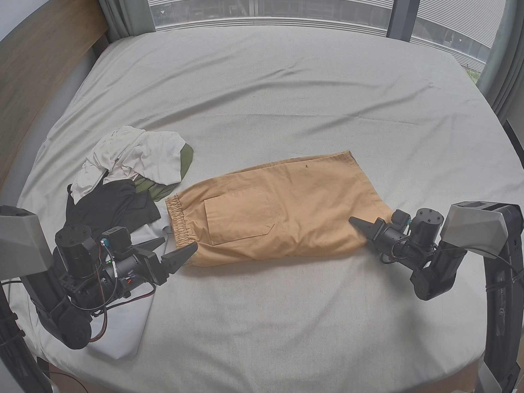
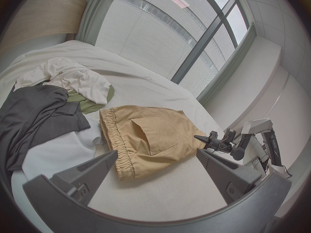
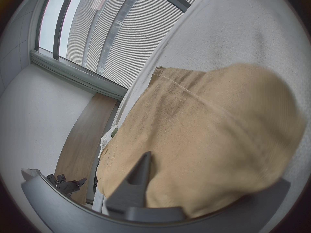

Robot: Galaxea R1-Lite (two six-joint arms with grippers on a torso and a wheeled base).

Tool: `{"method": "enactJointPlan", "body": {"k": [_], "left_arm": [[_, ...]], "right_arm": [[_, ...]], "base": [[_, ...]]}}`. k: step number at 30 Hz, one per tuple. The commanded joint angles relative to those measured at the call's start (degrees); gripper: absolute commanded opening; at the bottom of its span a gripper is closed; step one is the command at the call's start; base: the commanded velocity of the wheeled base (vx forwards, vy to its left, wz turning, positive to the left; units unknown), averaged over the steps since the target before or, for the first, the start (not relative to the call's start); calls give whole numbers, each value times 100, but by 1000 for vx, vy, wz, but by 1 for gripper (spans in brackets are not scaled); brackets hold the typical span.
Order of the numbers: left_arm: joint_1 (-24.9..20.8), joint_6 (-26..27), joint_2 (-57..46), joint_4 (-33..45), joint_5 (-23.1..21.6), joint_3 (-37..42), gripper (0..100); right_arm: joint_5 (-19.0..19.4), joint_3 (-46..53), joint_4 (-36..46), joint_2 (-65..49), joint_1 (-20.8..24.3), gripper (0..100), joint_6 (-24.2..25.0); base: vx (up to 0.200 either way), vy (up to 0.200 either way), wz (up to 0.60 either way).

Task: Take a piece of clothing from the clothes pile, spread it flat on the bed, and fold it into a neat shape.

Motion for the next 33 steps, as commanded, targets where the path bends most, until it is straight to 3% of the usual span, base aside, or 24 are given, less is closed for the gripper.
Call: {"method": "enactJointPlan", "body": {"k": [1,6,15,33], "left_arm": [[0,-3,-4,-23,1,3,100],[9,-3,-13,-23,1,12,100],[149,-12,-57,-23,-8,-23,100],[141,-3,-65,-23,-17,-14,100]], "right_arm": [[11,238,-45,-184,108,0,-33],[-6,554,-45,-395,284,0,-156],[-120,1301,-36,-738,336,0,-947],[-129,2918,-36,-1573,11,0,-1624]], "base": [[0,0,0],[0,0,0],[0,0,0],[0,0,0]]}}
